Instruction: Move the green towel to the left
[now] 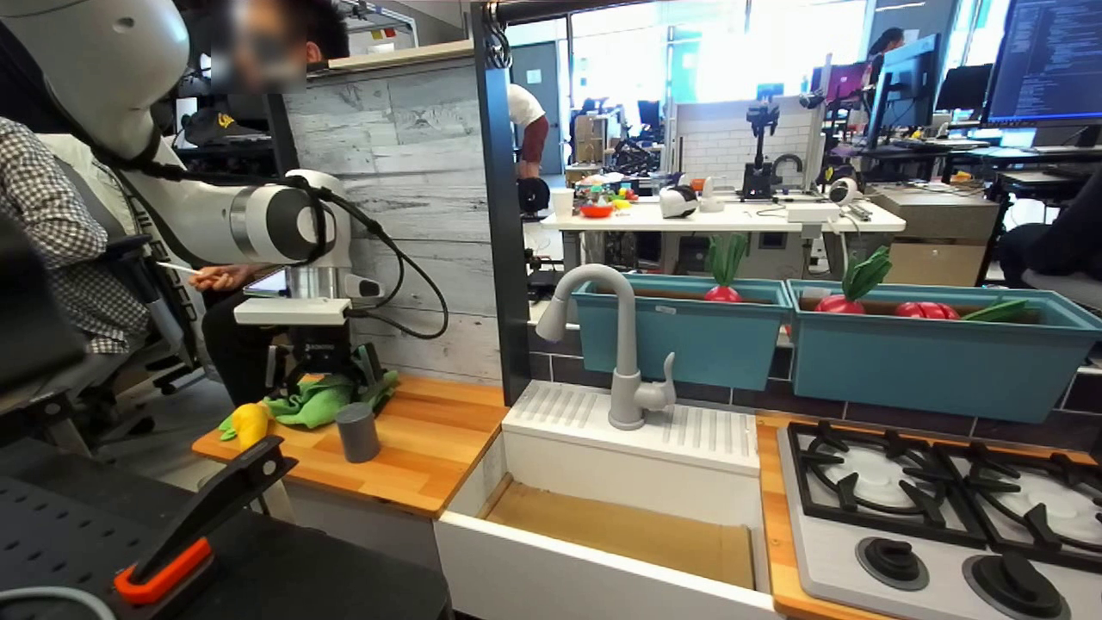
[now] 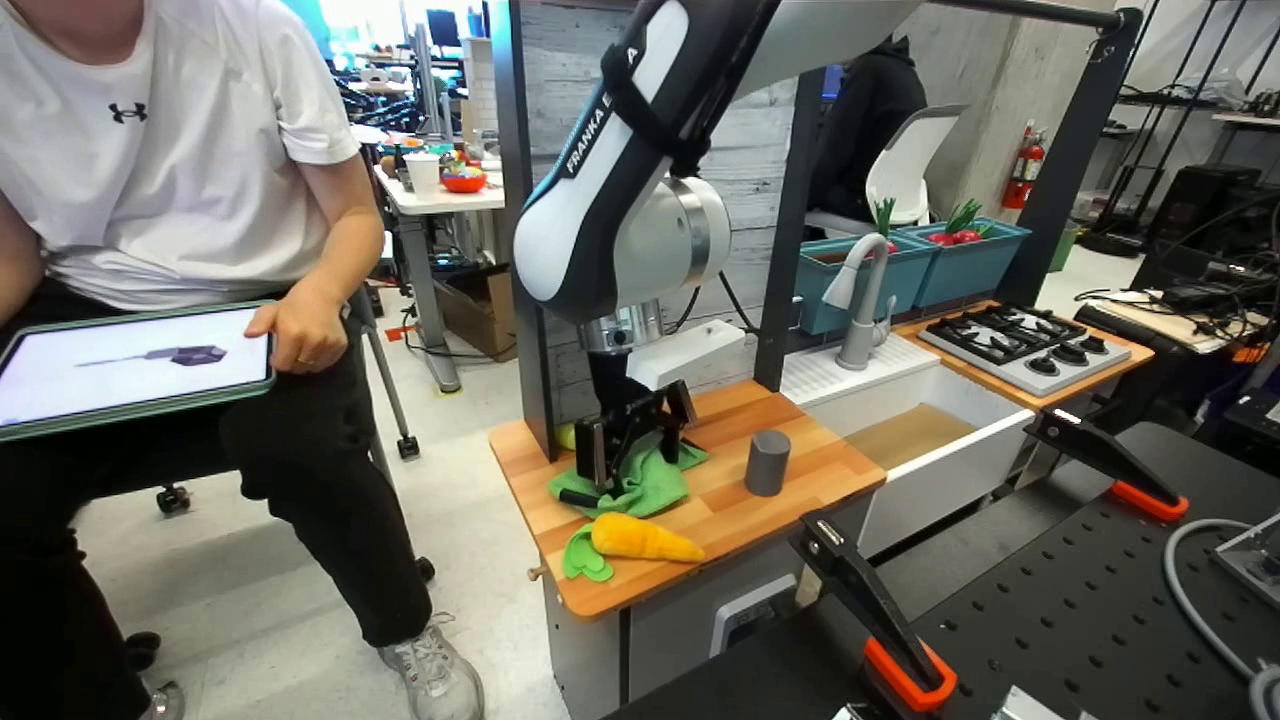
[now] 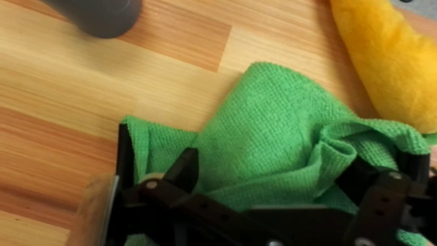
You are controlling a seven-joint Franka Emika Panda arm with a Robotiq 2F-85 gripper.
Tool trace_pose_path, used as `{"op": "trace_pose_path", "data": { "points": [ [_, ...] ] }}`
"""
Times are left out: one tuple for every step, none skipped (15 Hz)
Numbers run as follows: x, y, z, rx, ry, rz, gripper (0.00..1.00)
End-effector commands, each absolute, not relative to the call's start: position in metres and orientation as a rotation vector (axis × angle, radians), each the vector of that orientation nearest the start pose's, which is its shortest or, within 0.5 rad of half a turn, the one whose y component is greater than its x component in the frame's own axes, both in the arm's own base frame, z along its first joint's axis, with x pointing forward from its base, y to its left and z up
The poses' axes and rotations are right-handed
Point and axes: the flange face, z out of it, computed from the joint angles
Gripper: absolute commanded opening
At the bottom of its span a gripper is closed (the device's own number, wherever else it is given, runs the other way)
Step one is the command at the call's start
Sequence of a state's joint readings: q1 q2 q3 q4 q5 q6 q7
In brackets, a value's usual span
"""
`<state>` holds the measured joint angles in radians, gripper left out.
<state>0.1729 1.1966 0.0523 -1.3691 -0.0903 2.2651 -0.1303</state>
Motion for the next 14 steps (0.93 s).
{"op": "trace_pose_path", "data": {
  "points": [
    [0.649, 0.149, 0.015, -3.082, -0.651, 0.32, 1.0],
    [0.646, 0.15, 0.022, -3.085, -0.653, 0.298, 1.0],
    [0.643, 0.15, 0.029, -3.085, -0.654, 0.272, 1.0],
    [0.638, 0.15, 0.035, -3.079, -0.658, 0.247, 1.0],
    [0.635, 0.149, 0.042, -3.079, -0.658, 0.214, 1.0],
    [0.631, 0.148, 0.05, -3.081, -0.657, 0.176, 1.0],
    [0.627, 0.148, 0.059, -3.082, -0.659, 0.137, 1.0],
    [0.623, 0.147, 0.068, -3.084, -0.661, 0.095, 1.0],
    [0.619, 0.146, 0.079, -3.086, -0.662, 0.04, 1.0],
    [0.617, 0.145, 0.088, -3.085, -0.665, -0.007, 1.0],
    [0.613, 0.143, 0.098, -3.084, -0.666, -0.057, 1.0],
    [0.609, 0.141, 0.106, -3.08, -0.668, -0.095, 1.0],
    [0.605, 0.139, 0.113, -3.075, -0.671, -0.114, 1.0],
    [0.601, 0.136, 0.118, -3.073, -0.671, -0.122, 1.0]
  ]
}}
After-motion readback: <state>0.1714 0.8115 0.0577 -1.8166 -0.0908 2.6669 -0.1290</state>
